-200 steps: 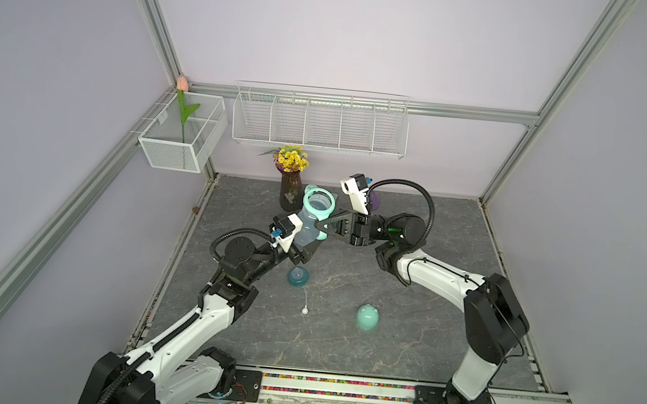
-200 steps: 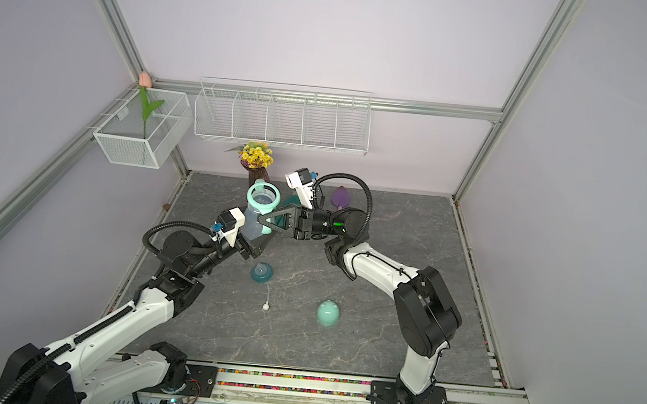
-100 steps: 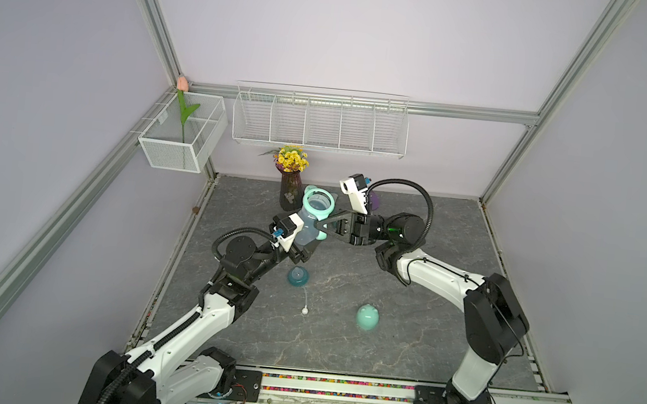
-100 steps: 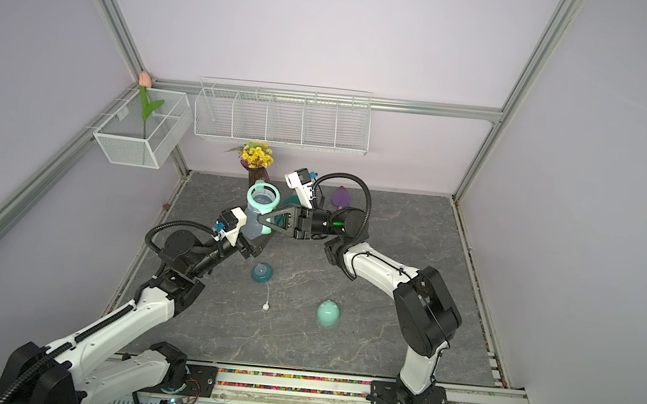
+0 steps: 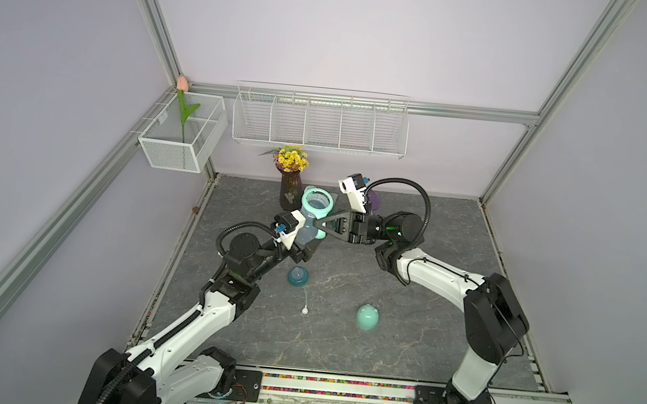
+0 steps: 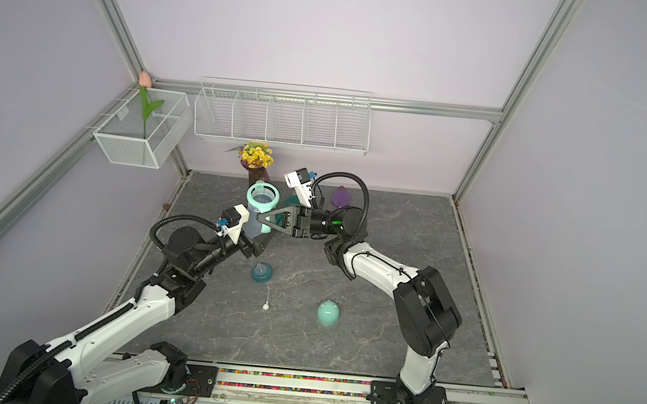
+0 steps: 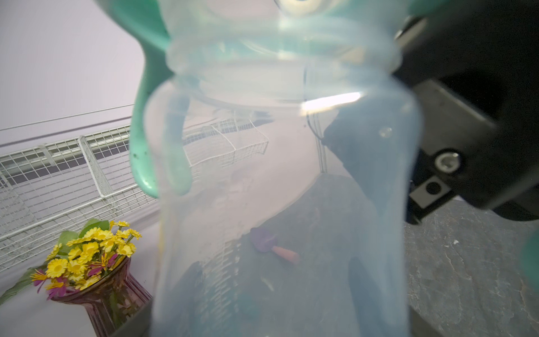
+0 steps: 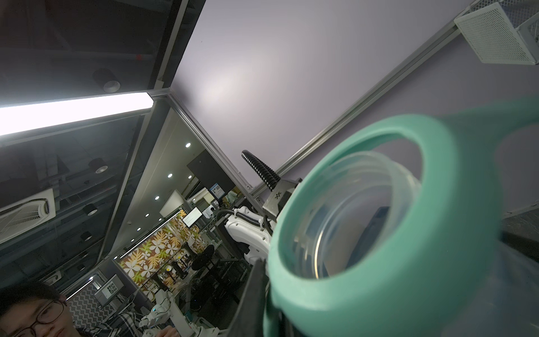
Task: Assemble the baby bottles
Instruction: Put on the handle of the baby bottle.
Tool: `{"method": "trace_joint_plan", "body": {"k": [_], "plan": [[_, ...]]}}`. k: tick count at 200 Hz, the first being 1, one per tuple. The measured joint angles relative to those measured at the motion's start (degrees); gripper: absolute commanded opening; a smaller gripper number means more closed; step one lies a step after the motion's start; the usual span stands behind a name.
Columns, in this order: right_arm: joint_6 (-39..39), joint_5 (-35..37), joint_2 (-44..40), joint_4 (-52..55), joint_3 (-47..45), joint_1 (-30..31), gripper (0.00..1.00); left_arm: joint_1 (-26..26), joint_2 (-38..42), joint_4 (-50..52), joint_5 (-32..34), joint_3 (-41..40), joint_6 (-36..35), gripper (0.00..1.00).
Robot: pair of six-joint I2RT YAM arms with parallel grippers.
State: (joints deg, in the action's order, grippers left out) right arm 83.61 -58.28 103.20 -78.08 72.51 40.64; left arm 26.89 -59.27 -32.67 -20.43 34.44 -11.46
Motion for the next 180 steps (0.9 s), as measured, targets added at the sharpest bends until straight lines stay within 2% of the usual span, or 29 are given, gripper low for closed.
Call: {"method": "trace_joint_plan", "body": {"k": [180], "plan": [[-2.7, -2.0, -0.5, 4.2, -0.1, -0.9, 0.07, -0.2, -0.2, 3.5, -0.8, 0.3, -0.4, 0.0]]}}
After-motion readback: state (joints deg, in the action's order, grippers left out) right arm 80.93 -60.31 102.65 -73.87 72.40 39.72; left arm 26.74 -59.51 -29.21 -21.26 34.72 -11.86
